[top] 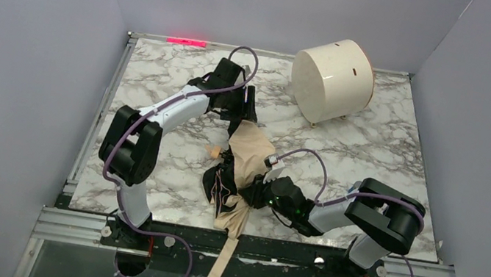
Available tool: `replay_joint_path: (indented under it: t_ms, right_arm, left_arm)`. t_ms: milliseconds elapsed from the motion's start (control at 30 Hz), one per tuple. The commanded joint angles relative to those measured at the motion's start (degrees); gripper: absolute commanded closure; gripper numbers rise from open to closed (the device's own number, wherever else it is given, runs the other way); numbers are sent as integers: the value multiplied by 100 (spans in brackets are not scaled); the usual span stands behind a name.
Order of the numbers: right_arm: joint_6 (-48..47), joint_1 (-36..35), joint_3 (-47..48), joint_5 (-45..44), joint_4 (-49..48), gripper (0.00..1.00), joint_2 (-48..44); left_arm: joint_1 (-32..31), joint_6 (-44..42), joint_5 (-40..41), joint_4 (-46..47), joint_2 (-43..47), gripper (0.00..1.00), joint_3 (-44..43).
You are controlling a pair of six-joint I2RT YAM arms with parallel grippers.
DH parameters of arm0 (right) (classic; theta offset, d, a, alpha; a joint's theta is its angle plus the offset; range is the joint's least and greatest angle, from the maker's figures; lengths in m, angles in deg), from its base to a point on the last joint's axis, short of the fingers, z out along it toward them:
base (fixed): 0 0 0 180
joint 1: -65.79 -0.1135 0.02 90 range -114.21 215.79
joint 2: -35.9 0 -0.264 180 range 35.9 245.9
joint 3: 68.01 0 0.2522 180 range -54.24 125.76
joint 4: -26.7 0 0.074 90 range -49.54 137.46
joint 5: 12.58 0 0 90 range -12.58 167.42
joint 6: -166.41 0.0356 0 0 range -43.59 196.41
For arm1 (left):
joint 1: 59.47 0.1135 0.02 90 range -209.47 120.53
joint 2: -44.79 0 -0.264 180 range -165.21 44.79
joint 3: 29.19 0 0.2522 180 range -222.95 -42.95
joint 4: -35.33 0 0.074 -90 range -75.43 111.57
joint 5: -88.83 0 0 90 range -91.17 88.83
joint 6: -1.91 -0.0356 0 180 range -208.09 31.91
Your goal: Put away the umbrella
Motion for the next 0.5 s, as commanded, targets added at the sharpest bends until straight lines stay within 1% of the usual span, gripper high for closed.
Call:
replay_joint_path:
  t_ms: [0,367,467]
  right_arm:
    - [-193,8,-236,-387,1152,77,140]
    - [-182,8,-221,-352,1152,77,154]
    - [-183,8,-219,-339,1151,77,158]
  left_arm:
    - [14,-85,-441,116,-156,37,-172]
    - [22,-61,-698,314,-382,40,-94]
    - [29,-39,-904,438,-384,40,-33]
